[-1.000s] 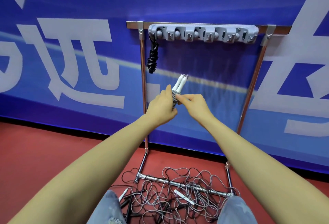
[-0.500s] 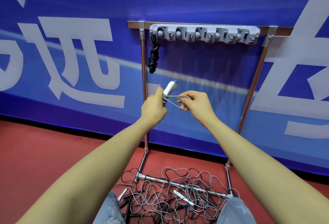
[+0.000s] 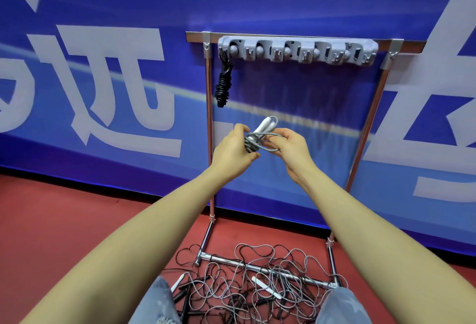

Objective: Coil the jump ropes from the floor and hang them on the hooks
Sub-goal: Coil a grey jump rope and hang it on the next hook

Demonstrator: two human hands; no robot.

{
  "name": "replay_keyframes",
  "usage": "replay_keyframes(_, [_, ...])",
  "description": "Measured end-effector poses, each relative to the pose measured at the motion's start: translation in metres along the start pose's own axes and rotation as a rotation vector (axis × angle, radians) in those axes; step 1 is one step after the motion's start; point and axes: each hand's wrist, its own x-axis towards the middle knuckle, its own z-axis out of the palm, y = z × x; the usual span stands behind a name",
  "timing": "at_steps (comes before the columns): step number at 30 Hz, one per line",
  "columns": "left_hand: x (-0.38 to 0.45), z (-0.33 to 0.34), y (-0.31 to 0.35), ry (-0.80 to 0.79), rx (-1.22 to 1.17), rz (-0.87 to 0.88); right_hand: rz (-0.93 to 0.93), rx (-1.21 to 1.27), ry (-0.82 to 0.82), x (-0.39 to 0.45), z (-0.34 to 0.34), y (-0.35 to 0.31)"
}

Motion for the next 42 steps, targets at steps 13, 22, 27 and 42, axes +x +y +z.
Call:
replay_keyframes(13, [0.005,0.006,0.011,0.010,0.144,-0.091,-0.066,-0.094,0.022,-0.007,0.009,-0.003])
replay_keyframes(22, [0.013,-0.002,0.002,-0.124,0.101,-0.072,-0.124,-0.268,-0.020,-0.009,0.001,-0.003])
replay_keyframes(27, [0.003,0.008,0.005,0.014,0.331,0.056,-0.137,-0.275,0.034,-0.006,0.003,-0.006])
replay_keyframes(42, [0.002,0.007,0.017,-0.007,0.269,0.021,-0.314,-0.772,-0.071,-0.004,-0.008,-0.009])
